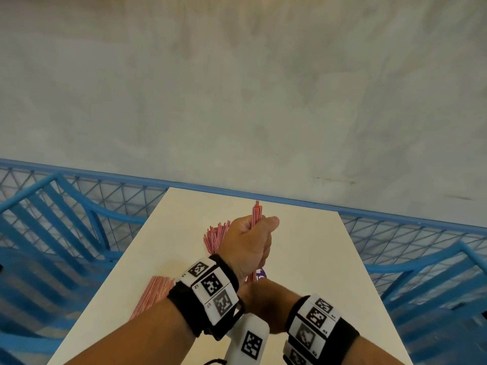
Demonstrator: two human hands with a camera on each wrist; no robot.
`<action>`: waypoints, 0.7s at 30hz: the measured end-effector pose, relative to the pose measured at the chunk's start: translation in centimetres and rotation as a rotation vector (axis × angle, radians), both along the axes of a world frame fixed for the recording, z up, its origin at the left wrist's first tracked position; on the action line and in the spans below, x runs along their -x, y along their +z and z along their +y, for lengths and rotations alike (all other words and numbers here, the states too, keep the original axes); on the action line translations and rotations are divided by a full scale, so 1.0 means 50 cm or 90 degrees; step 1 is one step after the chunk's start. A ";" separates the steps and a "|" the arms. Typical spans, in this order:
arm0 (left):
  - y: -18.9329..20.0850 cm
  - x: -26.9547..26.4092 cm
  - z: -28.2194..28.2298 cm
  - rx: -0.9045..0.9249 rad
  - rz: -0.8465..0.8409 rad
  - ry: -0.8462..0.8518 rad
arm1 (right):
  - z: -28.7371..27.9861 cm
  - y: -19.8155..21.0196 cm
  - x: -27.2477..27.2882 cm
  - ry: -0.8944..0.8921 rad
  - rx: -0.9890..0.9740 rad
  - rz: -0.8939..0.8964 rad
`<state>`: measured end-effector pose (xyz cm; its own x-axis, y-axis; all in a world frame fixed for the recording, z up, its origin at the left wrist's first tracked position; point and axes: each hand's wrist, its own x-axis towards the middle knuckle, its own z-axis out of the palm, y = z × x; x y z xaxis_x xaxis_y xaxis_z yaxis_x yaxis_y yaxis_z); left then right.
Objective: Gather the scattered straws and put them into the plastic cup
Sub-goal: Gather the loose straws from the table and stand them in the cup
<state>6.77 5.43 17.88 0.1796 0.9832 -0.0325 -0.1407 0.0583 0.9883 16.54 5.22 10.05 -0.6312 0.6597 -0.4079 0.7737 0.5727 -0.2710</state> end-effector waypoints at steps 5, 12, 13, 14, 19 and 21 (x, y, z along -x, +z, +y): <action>-0.018 0.031 0.009 -0.052 0.111 0.014 | 0.029 0.072 -0.077 -0.231 -0.128 0.155; -0.093 0.022 0.002 -0.122 0.288 -0.103 | 0.007 0.193 -0.016 -0.253 -0.076 0.390; -0.100 0.018 0.000 -0.131 0.317 -0.111 | 0.003 0.178 -0.007 -0.228 -0.057 0.309; -0.114 0.017 0.003 -0.144 0.331 -0.098 | 0.003 0.164 -0.004 -0.222 -0.045 0.252; -0.157 0.010 0.020 -0.138 0.300 -0.094 | 0.022 0.163 -0.006 -0.253 -0.029 0.248; -0.168 0.011 0.028 -0.128 0.292 -0.084 | 0.025 0.154 0.001 -0.221 -0.002 0.211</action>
